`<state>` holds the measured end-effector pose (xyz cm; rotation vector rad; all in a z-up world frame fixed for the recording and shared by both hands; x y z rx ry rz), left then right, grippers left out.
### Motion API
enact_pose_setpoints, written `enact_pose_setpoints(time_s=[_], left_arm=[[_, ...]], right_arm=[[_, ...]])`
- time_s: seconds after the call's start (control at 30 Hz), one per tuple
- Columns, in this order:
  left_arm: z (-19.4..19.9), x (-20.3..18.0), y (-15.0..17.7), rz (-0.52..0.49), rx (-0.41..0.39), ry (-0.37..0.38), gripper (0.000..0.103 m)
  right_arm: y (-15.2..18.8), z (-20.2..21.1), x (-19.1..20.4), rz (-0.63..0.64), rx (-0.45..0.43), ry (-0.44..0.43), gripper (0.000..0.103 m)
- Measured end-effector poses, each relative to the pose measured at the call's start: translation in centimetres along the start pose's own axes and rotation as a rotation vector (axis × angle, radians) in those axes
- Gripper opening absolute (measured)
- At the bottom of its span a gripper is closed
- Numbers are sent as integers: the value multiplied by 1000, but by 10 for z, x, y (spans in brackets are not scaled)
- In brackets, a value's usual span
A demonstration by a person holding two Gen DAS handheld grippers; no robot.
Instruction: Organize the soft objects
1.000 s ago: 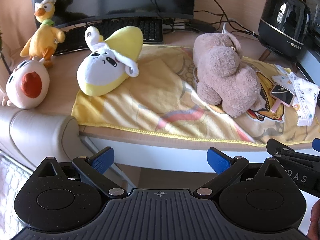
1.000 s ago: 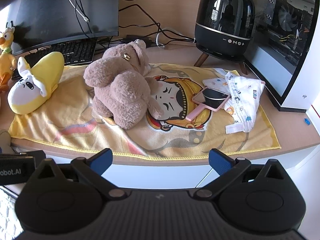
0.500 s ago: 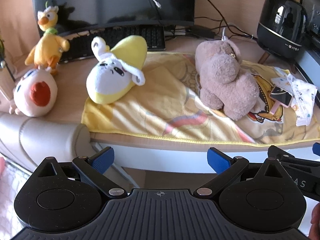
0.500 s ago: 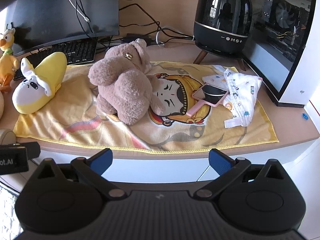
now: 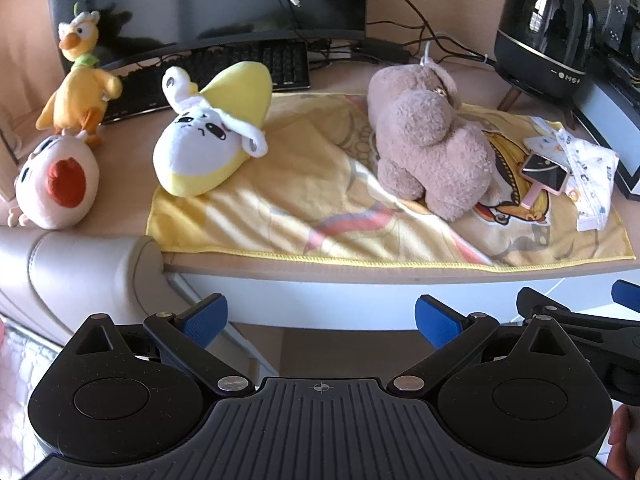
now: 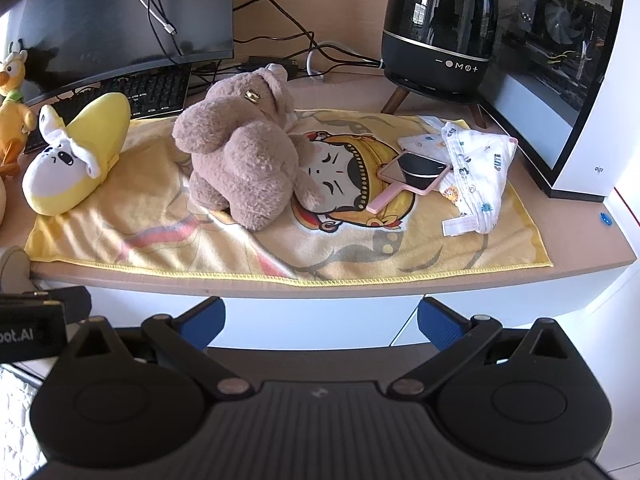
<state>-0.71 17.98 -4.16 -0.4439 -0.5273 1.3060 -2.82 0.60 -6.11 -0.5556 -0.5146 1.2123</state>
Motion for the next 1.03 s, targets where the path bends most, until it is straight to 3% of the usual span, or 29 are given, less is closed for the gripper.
enact_pose_setpoints(time_s=[0.47, 0.77, 0.93, 1.03], left_arm=[[-3, 2, -1, -21, -6, 10, 103], [-4, 9, -9, 17, -36, 29, 103], [-9, 13, -10, 17, -13, -6, 103], [-5, 12, -10, 11, -44, 0, 103]], right_arm=[[0, -5, 3, 1, 13, 4, 103], [-1, -7, 9, 12, 14, -3, 103], [-2, -9, 10, 16, 17, -8, 103], [-2, -10, 8, 20, 18, -12, 103]])
Point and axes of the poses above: each gripper's, at about its wrist camera, not at the fingertips, and z roughly against the way its jaws point, x to its left, y to its underside, the point moved 6 cm from there along -z, roughly the way its jaws point, and after that the axes turned 8 degrees about -z, right-handed, at the moved point
